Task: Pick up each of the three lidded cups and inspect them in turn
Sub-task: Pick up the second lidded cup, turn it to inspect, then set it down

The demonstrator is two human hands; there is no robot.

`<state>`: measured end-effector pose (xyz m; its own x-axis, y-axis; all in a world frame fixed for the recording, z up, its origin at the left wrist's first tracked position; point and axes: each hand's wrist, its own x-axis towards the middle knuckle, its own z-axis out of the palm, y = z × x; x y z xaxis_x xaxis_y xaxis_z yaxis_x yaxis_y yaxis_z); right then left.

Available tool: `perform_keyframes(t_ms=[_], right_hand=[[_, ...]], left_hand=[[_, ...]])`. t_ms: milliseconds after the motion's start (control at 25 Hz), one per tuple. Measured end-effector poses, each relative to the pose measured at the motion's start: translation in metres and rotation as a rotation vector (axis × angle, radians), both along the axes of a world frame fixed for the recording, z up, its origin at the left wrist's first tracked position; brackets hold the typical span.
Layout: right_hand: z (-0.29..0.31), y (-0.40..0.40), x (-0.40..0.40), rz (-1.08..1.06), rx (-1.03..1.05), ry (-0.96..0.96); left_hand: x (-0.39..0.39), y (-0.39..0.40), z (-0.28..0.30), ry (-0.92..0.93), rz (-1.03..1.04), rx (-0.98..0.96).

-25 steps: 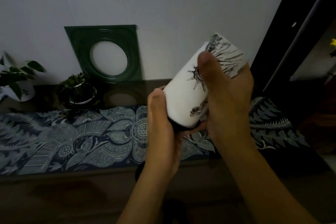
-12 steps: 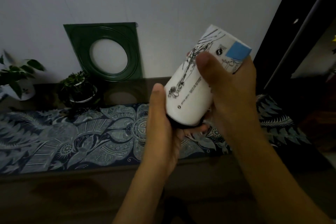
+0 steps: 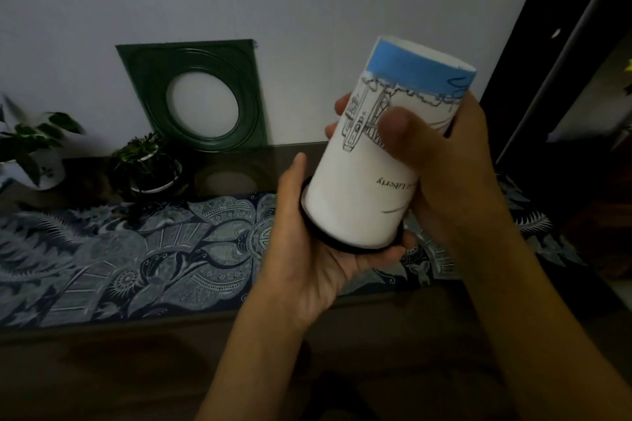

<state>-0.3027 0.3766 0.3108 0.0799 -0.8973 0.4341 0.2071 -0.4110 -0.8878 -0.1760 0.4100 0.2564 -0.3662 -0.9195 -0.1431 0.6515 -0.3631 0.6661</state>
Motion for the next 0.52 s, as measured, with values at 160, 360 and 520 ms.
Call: perform_keyframes(t_ms=[160,360,520], right_hand=[[-0.005,0.005,0.013,-0.195,0.043,-0.224],[-0.008,0.004,0.008,-0.121,0.040,-0.140],[-0.003,0.001,0.002,-0.038,0.070,-0.093]], left_hand=[[-0.016,-0.001,-0.009,-0.253,0.467,-0.344],[-0.014,0.002,-0.004,-0.146,0.351,-0.172],[-0.007,0.005,0.004,-0.070,0.071,-0.062]])
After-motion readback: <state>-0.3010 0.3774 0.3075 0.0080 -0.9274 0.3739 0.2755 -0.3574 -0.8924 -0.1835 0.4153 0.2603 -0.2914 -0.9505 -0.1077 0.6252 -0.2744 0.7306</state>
